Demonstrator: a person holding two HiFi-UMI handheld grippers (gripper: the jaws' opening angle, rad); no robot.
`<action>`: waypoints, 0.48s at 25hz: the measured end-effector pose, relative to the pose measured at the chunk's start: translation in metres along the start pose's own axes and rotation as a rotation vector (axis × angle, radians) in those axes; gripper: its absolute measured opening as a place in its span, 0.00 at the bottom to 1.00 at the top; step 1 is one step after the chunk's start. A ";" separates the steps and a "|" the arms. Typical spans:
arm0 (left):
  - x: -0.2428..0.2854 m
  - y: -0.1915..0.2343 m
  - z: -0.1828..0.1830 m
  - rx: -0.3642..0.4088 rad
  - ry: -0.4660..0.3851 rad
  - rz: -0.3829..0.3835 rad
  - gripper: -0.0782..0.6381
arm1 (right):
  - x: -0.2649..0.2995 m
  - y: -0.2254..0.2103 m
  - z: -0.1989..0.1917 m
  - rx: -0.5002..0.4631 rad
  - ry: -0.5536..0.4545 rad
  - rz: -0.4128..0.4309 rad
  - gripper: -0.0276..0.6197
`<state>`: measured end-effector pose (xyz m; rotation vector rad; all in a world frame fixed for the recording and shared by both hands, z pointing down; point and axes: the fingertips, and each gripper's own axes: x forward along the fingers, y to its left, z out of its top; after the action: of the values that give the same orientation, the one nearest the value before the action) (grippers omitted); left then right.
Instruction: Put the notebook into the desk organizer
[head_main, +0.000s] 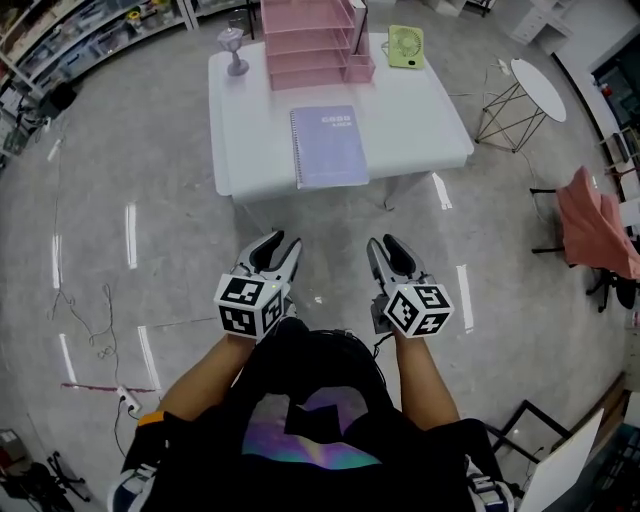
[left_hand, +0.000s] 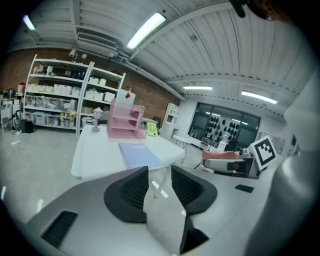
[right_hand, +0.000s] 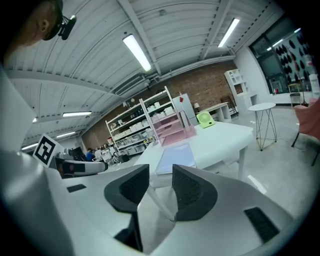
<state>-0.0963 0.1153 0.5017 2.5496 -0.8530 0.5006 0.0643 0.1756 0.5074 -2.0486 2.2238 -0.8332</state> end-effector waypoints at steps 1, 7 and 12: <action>0.003 0.008 0.002 -0.007 0.012 -0.011 0.32 | 0.007 -0.001 0.003 0.016 -0.003 -0.010 0.26; 0.019 0.042 0.014 -0.013 0.070 -0.056 0.39 | 0.036 -0.006 0.023 0.091 -0.029 -0.073 0.28; 0.038 0.054 0.018 -0.031 0.089 -0.063 0.40 | 0.057 -0.021 0.024 0.127 -0.017 -0.104 0.29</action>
<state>-0.0980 0.0483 0.5173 2.4968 -0.7414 0.5722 0.0841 0.1138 0.5139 -2.1182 2.0144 -0.9345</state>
